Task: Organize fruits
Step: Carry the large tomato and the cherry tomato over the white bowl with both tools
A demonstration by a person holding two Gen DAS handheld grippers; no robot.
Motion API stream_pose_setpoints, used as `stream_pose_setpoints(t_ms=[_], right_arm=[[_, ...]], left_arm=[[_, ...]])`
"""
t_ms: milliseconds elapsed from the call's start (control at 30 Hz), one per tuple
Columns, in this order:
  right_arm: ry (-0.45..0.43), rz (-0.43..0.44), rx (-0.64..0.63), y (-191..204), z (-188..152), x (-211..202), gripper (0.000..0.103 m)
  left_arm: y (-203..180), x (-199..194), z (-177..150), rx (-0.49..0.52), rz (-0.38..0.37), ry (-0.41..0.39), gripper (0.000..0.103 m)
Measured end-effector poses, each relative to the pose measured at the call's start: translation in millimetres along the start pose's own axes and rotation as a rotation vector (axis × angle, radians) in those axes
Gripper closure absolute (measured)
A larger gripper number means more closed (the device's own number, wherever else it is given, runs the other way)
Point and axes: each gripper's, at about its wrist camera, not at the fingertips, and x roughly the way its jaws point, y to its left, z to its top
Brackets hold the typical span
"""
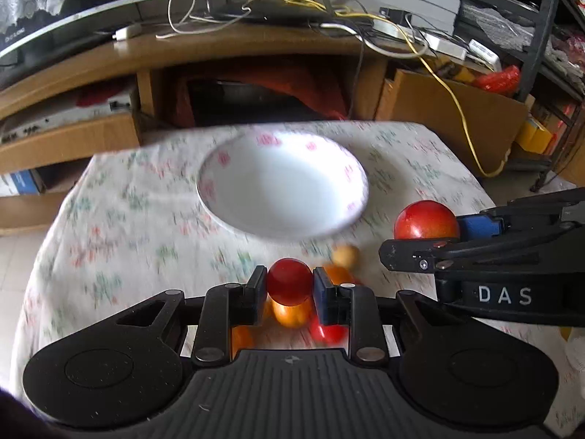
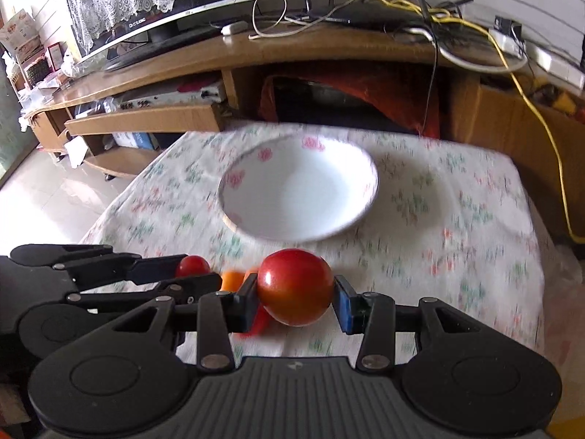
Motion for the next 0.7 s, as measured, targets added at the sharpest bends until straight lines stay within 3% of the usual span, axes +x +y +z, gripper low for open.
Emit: stream_pose_setpoints(t_ms=[333,700], right_arm=[[0.009,-0.001,-0.008,-21,44,57,0.07],[0.031,0.019,-0.038,-34,53,98,0.07]], left_arm=[[13,45,36,0.013,0.051,0.012,0.07],[18,76,42,0.031,0.093,0.054,0.071]])
